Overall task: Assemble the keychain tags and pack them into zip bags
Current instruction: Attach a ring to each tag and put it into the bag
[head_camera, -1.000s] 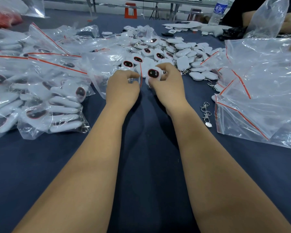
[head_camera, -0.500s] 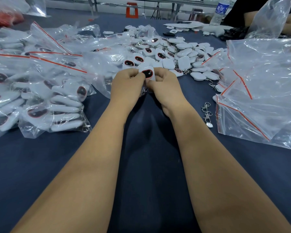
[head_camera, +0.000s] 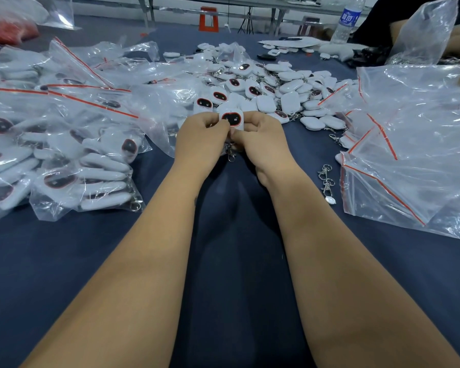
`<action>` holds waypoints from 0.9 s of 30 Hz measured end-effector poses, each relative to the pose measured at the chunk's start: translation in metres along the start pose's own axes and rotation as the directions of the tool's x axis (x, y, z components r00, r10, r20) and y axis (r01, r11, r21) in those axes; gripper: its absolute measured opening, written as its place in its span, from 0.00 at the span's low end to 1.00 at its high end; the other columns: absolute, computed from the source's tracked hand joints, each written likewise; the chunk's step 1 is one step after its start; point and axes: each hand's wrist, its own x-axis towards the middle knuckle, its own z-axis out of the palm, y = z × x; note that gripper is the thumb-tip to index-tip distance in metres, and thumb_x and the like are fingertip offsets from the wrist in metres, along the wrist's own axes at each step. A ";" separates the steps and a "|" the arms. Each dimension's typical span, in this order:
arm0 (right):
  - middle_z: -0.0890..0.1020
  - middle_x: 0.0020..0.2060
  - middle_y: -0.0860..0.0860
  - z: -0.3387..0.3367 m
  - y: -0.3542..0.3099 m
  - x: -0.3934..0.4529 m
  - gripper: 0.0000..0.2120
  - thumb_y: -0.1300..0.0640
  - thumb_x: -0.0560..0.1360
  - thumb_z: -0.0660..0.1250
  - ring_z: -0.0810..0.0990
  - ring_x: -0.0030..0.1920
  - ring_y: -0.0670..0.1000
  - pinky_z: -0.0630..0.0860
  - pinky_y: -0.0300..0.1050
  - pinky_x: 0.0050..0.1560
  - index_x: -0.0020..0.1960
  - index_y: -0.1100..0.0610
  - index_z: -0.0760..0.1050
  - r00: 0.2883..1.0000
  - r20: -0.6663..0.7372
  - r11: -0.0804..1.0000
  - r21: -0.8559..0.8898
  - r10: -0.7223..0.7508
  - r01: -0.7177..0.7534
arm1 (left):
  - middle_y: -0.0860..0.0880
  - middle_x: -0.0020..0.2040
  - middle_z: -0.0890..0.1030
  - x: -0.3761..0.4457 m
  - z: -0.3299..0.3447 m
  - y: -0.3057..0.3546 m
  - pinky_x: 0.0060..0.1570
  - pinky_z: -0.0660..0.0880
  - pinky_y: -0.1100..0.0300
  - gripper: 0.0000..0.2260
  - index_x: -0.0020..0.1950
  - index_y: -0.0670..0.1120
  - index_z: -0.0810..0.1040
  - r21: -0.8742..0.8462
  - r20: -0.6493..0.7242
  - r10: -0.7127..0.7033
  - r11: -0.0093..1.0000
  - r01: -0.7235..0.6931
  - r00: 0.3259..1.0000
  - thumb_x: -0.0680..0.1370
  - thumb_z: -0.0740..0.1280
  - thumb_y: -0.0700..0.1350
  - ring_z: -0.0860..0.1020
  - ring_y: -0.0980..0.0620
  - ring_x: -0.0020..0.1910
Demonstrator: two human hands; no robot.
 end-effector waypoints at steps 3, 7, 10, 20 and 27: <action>0.84 0.44 0.58 0.001 0.001 0.001 0.12 0.71 0.76 0.66 0.82 0.41 0.49 0.76 0.37 0.39 0.58 0.65 0.77 1.000 -0.011 1.000 -0.008 0.003 -0.003 | 0.54 0.23 0.67 0.001 0.000 0.000 0.37 0.64 0.58 0.11 0.39 0.36 0.77 0.012 -0.001 0.001 1.000 -0.001 1.000 0.76 0.64 0.43 0.65 0.52 0.29; 0.84 0.41 0.54 0.001 0.000 0.000 0.10 0.70 0.75 0.66 0.82 0.39 0.46 0.76 0.36 0.39 0.53 0.59 0.78 1.000 0.009 1.000 -0.018 -0.002 0.002 | 0.55 0.23 0.69 0.000 0.000 -0.001 0.35 0.64 0.58 0.11 0.38 0.40 0.78 0.043 -0.008 -0.002 0.999 0.002 1.000 0.77 0.64 0.44 0.66 0.55 0.27; 0.84 0.41 0.52 0.002 0.000 0.000 0.10 0.69 0.76 0.65 0.82 0.40 0.45 0.77 0.36 0.40 0.51 0.55 0.76 1.000 0.027 0.999 -0.039 -0.002 0.003 | 0.53 0.30 0.73 0.001 0.001 -0.001 0.39 0.67 0.57 0.10 0.41 0.40 0.79 0.070 0.001 -0.001 0.998 0.001 1.000 0.77 0.64 0.45 0.69 0.53 0.32; 0.80 0.45 0.55 0.003 -0.003 0.001 0.11 0.66 0.79 0.59 0.80 0.45 0.51 0.79 0.49 0.51 0.50 0.52 0.76 1.000 0.020 0.996 -0.085 -0.001 0.003 | 0.55 0.29 0.73 0.003 0.000 -0.004 0.35 0.66 0.59 0.08 0.39 0.47 0.77 0.092 0.027 0.007 0.996 -0.009 1.000 0.78 0.63 0.46 0.70 0.59 0.29; 0.81 0.44 0.55 0.004 -0.004 0.001 0.13 0.69 0.77 0.58 0.79 0.45 0.52 0.79 0.48 0.48 0.48 0.54 0.76 1.000 -0.016 0.996 -0.084 0.011 -0.012 | 0.57 0.31 0.75 0.003 0.001 -0.003 0.37 0.67 0.61 0.06 0.39 0.52 0.79 0.033 0.031 -0.002 0.999 0.001 1.000 0.76 0.66 0.46 0.72 0.58 0.33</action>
